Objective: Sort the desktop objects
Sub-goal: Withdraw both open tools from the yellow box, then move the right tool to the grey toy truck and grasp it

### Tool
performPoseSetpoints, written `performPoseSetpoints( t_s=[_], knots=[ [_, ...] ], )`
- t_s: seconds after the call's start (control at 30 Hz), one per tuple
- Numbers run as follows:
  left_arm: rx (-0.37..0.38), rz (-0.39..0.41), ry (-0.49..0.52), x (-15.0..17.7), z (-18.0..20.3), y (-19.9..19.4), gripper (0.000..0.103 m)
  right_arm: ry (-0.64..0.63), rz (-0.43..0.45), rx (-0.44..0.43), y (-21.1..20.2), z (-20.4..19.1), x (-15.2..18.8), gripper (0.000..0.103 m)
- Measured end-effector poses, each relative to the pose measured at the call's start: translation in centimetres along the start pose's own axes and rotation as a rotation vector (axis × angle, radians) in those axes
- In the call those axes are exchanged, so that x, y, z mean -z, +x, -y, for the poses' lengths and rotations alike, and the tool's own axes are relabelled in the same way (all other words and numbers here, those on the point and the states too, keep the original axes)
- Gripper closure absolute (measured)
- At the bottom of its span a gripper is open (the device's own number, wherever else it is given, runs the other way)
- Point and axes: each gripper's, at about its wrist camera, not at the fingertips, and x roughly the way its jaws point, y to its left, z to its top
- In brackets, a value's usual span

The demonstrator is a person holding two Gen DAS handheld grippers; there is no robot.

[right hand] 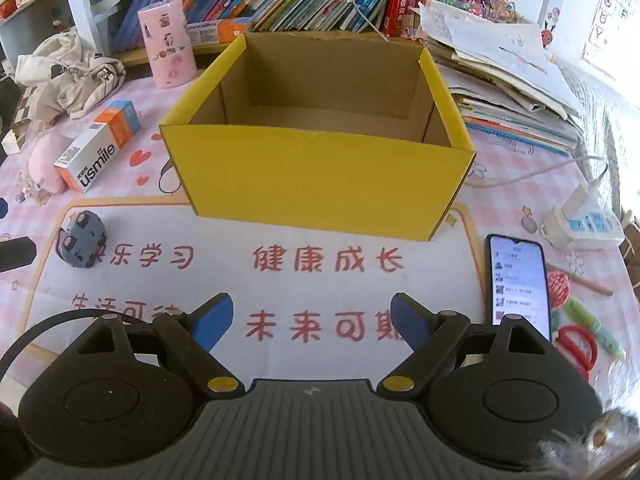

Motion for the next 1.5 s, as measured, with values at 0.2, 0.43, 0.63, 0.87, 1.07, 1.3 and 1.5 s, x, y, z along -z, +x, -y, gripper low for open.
performPoseSetpoints(
  t_s=[0.2, 0.43, 0.63, 0.87, 1.07, 1.3, 1.5],
  knots=[
    [0.008, -0.018, 0.005, 0.7, -0.9, 0.1, 0.006, 0.009, -0.010, 0.009, 0.1, -1.5, 0.5, 0.017],
    [0.000, -0.040, -0.005, 1.8, -2.4, -0.1, 0.006, -0.023, -0.035, -0.010, 1.0, -4.7, 1.2, 0.016],
    [-0.011, -0.046, -0.014, 3.0, -3.8, -0.6, 0.006, -0.080, -0.045, -0.025, 1.7, -7.5, 1.3, 0.016],
    [-0.087, -0.055, -0.012, 4.4, -5.6, -1.4, 0.006, -0.122, -0.053, -0.053, 2.5, -10.4, 1.2, 0.015],
    [-0.114, -0.053, -0.012, 5.2, -7.2, -2.3, 0.006, -0.182, -0.047, -0.082, 3.1, -13.1, 1.2, 0.015],
    [-0.118, -0.052, -0.044, 6.0, -8.7, -2.9, 0.006, -0.233, -0.045, -0.102, 3.5, -15.3, 0.8, 0.015],
    [-0.139, -0.035, -0.096, 6.1, -10.2, -2.9, 0.006, -0.298, -0.038, -0.117, 4.4, -17.0, 0.3, 0.015]
  ],
)
